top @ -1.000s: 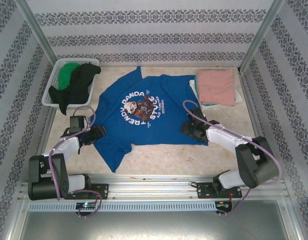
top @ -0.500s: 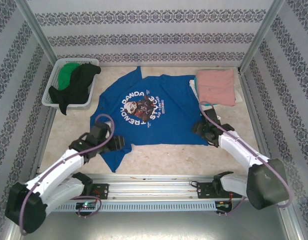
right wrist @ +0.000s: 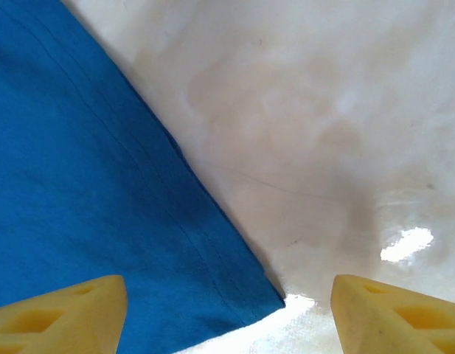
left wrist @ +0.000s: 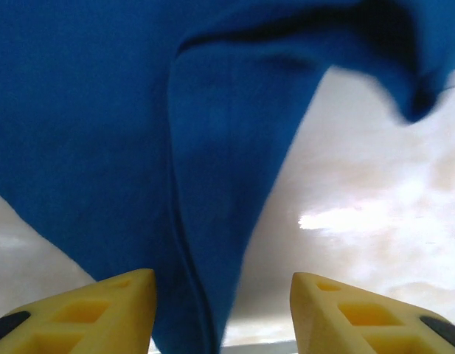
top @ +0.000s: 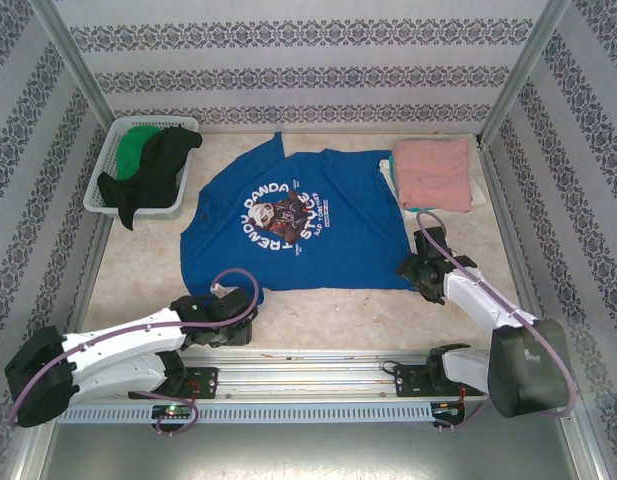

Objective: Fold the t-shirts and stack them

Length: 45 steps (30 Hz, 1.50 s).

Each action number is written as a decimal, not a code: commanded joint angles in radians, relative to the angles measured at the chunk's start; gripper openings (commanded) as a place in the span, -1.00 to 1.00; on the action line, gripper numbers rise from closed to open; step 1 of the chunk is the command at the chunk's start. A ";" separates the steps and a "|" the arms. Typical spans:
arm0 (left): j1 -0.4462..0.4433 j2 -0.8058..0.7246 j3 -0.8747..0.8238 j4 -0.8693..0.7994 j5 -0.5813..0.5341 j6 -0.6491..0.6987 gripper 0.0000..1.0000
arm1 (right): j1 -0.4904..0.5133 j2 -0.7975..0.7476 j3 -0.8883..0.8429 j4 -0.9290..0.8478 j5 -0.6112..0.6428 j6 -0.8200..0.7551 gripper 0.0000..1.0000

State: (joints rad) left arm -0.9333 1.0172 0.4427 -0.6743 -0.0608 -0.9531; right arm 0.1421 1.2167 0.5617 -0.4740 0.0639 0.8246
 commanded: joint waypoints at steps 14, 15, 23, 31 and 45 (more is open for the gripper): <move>0.009 -0.234 -0.031 -0.041 -0.081 0.086 -0.77 | 0.084 0.159 0.066 0.056 -0.049 0.082 -0.13; 0.011 -0.260 -0.027 -0.051 -0.082 0.095 -0.82 | 0.088 0.155 0.063 0.057 -0.041 0.085 -0.21; 0.020 -0.348 0.047 -0.116 -0.148 0.154 -1.00 | 0.090 0.090 0.076 0.005 -0.009 0.051 -0.83; 0.021 -0.381 0.212 -0.223 -0.254 0.210 -1.00 | 0.101 -0.099 0.089 -0.124 0.021 0.007 -1.00; 0.021 -0.511 0.486 -0.434 -0.529 0.319 -1.00 | 0.146 -0.440 0.147 -0.432 0.051 -0.024 -1.00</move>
State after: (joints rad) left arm -0.9207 0.5144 0.8932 -1.0374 -0.4824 -0.7242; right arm 0.2844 0.7963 0.6884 -0.8047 0.0929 0.8143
